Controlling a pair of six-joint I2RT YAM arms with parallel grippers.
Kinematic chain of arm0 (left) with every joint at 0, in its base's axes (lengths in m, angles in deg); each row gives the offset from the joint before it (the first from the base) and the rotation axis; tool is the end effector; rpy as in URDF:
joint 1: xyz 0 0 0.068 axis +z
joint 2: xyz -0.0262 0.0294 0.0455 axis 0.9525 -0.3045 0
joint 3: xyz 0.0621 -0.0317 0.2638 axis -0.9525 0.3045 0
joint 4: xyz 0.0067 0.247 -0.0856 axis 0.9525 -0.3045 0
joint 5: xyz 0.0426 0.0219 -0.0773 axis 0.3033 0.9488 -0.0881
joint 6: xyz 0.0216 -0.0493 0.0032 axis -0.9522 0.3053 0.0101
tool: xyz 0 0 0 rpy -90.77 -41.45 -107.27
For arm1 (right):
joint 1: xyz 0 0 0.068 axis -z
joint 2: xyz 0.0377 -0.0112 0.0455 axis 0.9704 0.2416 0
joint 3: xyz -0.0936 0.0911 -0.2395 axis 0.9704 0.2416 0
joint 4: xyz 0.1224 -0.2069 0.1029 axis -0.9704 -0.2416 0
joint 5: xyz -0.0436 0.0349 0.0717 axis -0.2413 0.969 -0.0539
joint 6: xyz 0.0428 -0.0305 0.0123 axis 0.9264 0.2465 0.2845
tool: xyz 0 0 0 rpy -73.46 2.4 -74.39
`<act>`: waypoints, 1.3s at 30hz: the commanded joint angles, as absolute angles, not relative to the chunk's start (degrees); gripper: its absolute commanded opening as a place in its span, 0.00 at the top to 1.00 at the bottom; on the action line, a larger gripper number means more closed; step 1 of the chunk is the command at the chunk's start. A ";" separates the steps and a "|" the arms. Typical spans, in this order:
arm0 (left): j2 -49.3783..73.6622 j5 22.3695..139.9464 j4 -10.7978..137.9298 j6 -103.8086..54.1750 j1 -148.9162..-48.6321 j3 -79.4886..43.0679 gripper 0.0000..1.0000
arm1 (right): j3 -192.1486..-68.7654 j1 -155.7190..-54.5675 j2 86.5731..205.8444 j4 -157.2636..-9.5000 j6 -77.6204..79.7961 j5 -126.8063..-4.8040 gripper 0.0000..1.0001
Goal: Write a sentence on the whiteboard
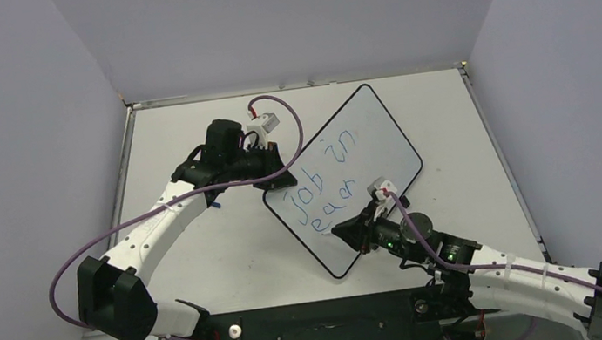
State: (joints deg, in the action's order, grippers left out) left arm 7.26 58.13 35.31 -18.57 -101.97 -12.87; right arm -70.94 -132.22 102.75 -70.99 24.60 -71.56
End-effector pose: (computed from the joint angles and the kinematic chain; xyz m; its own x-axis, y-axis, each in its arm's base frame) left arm 0.2586 -0.1687 0.3085 -0.7633 0.1342 -0.6320 0.5643 0.6147 -0.5511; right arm 0.0930 0.1410 0.2221 -0.5095 0.1461 -0.8480 -0.6851 0.5274 0.5025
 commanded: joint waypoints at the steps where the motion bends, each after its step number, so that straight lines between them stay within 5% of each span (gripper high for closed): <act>1: 7.95 65.25 32.46 -23.74 -102.51 -11.52 1.00 | -69.42 -133.27 105.73 -60.65 25.95 -70.05 1.00; 18: 7.72 65.16 32.61 -23.74 -102.51 -11.56 1.00 | -64.89 -134.08 108.44 -54.67 26.19 -74.07 1.00; 39: 8.03 65.42 32.42 -23.74 -102.51 -11.46 1.00 | -64.94 -134.33 108.39 -68.21 34.69 -81.74 1.00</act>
State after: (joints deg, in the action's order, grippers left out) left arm 7.32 58.15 35.59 -18.99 -101.84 -12.61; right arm -65.96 -133.99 108.83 -61.29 31.88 -76.69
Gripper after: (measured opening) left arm 0.112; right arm 0.100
